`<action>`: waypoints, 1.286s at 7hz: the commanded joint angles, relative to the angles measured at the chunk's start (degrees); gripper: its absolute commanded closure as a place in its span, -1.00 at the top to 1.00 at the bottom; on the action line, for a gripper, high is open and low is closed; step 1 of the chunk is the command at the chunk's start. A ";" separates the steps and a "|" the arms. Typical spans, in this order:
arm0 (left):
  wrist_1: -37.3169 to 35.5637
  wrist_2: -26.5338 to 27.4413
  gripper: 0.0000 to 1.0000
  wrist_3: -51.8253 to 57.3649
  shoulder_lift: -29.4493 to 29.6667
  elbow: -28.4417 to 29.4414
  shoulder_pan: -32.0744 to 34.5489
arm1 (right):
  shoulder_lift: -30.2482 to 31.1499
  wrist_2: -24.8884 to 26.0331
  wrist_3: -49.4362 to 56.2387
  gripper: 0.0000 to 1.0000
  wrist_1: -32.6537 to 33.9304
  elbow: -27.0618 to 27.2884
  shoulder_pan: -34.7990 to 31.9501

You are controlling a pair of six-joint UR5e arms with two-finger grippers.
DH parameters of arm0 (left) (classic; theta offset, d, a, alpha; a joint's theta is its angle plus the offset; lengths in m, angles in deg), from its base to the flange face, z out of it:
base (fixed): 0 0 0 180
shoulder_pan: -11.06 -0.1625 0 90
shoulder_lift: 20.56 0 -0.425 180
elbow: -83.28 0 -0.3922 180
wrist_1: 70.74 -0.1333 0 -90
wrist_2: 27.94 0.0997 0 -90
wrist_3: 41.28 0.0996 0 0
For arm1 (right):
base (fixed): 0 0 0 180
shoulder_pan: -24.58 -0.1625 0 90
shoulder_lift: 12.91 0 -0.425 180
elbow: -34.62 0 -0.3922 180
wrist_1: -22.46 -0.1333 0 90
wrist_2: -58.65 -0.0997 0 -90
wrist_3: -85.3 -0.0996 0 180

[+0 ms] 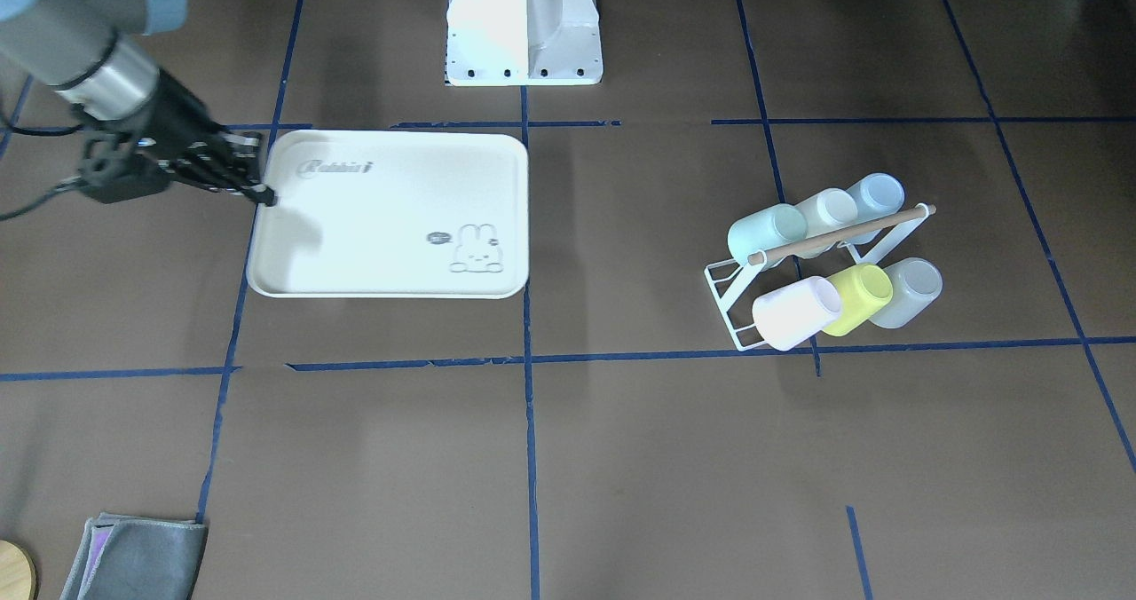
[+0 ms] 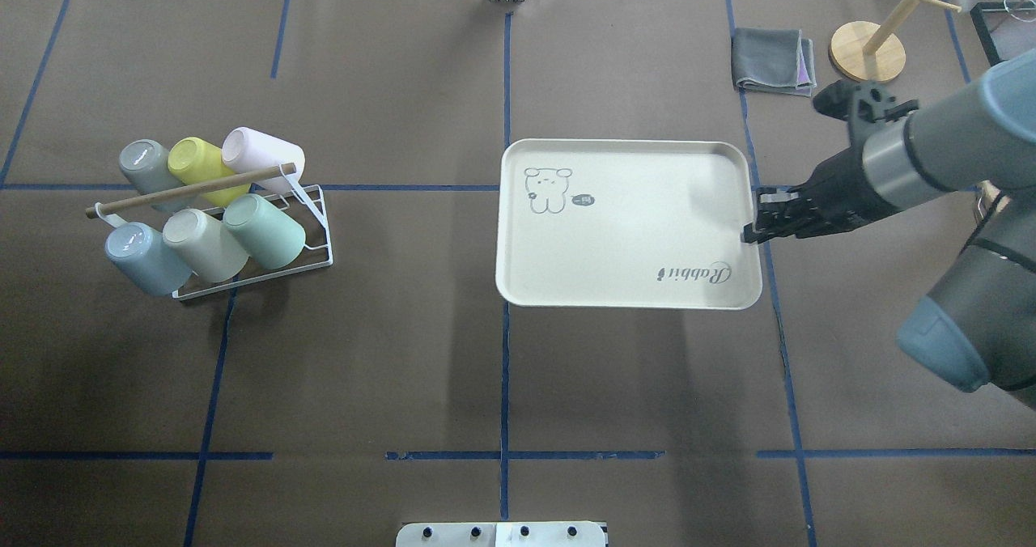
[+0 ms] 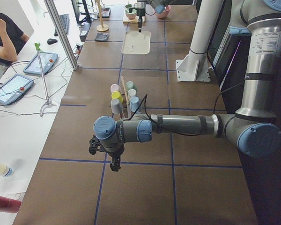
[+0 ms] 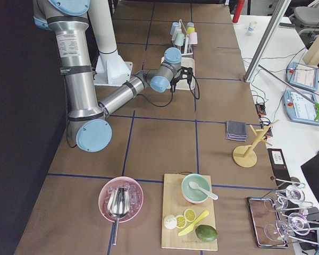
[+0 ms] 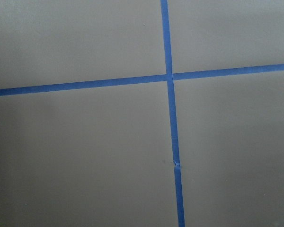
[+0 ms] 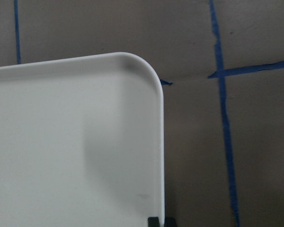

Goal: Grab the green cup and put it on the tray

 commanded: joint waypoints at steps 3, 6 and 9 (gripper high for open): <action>0.00 -0.03 1.00 0.09 0.09 0.42 -0.05 | -11.50 9.81 -5.19 -1.00 1.61 -9.66 11.05; 0.00 -0.03 1.00 0.09 0.09 0.51 -0.05 | -11.85 9.99 -5.37 -1.00 1.61 -11.25 12.10; 0.00 -0.03 1.00 0.09 0.17 0.51 -0.05 | -11.94 10.08 -6.59 -0.90 1.52 -11.43 13.15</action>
